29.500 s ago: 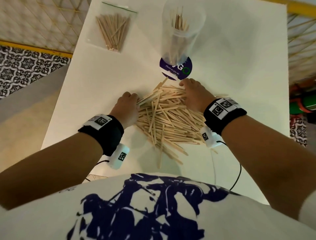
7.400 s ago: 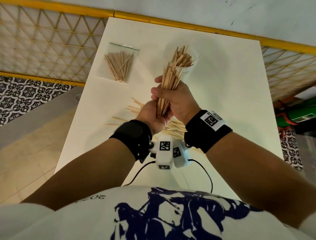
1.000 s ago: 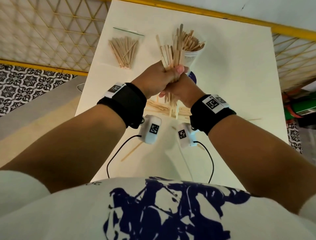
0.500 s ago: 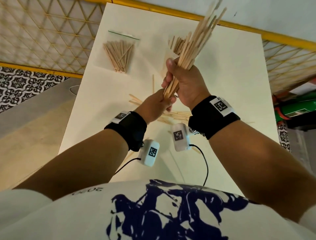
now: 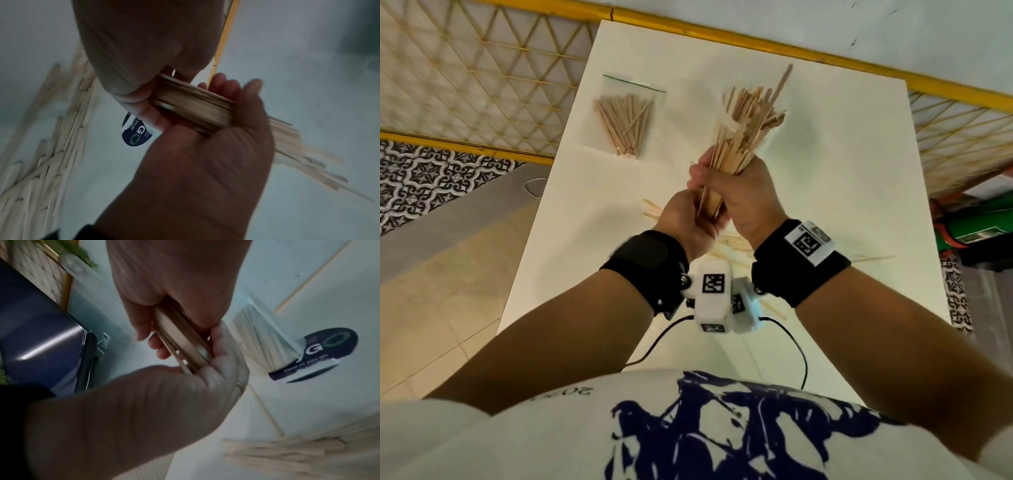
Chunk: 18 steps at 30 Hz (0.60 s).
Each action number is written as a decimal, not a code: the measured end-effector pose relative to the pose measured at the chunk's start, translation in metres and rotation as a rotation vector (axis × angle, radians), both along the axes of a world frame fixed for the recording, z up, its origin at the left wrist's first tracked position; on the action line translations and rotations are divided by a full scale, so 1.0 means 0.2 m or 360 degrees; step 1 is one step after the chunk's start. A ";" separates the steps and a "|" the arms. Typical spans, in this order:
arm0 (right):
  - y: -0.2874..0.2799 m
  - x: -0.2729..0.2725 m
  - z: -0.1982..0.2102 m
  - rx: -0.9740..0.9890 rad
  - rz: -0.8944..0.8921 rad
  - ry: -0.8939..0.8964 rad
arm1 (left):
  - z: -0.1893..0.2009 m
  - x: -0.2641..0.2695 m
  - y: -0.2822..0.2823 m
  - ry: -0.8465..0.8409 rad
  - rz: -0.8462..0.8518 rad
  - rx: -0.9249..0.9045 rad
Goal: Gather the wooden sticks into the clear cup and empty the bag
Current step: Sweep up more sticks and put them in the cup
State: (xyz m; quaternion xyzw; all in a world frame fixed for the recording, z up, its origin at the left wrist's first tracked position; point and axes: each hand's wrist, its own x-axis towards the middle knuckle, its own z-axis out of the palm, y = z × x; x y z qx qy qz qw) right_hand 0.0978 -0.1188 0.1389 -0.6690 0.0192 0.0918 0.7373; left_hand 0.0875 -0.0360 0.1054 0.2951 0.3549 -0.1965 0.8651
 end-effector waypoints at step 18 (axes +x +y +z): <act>-0.07 0.08 0.03 -0.0311 -0.0104 0.0031 | -0.03 0.06 -0.03 -0.0004 -0.0358 0.0172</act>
